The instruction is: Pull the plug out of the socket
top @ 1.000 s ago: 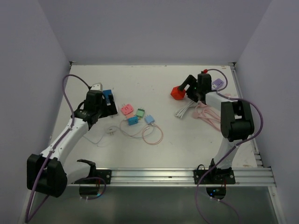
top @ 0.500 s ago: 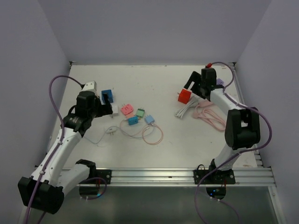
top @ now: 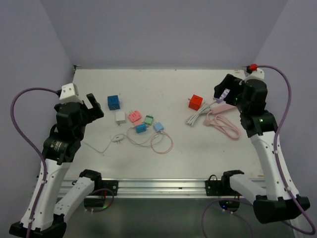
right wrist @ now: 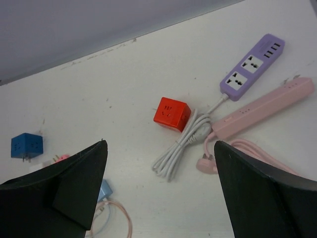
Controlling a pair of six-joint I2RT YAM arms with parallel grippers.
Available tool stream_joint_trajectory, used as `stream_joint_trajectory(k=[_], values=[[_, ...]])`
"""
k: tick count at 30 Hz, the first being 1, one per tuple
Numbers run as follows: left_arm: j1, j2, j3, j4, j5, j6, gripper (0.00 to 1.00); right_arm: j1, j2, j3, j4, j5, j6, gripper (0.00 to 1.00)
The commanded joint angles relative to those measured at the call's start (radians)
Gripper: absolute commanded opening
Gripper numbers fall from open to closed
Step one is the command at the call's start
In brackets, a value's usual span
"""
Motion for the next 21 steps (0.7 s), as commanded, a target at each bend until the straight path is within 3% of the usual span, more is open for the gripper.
stream_joint_trajectory(k=[1, 11, 21], values=[[0.003, -0.056, 0.082, -0.030, -0.119, 0.013, 1.00, -0.002, -0.130, 0.033, -0.183, 0.094, -0.062, 0.93], [0.003, -0.258, 0.133, -0.034, -0.224, 0.096, 1.00, 0.081, -0.442, 0.027, -0.335, 0.270, -0.142, 0.99], [0.003, -0.491, 0.012, -0.054, -0.260, 0.099, 1.00, 0.097, -0.695, -0.125, -0.268, 0.278, -0.151, 0.99]])
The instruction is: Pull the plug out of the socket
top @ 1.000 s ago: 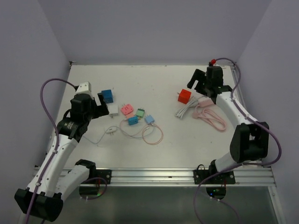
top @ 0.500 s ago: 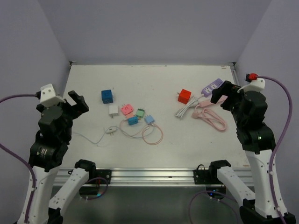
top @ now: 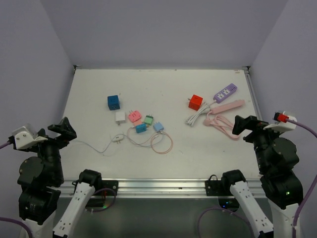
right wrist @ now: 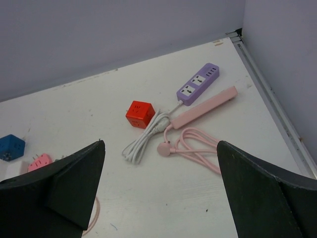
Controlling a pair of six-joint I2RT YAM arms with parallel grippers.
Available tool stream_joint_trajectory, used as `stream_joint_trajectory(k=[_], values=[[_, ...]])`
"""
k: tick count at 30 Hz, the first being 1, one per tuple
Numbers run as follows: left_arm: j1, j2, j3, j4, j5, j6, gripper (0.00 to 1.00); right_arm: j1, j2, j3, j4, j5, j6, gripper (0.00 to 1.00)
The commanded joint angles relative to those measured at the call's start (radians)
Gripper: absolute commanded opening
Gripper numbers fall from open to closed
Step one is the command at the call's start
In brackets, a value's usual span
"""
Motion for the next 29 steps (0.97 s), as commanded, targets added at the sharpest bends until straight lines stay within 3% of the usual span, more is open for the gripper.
stream_joint_trajectory(k=[1, 9, 29], values=[[0.003, -0.026, -0.057, -0.045, -0.030, -0.009, 1.00, 0.004, -0.047, -0.030, 0.017, 0.034, -0.022, 0.99], [0.003, -0.062, -0.125, -0.070, -0.078, -0.118, 1.00, 0.019, -0.078, -0.053, 0.011, 0.022, -0.019, 0.99], [0.003, 0.009, -0.156, -0.021, -0.076, -0.206, 1.00, 0.076, -0.070, -0.102, 0.067, 0.002, -0.044, 0.99]])
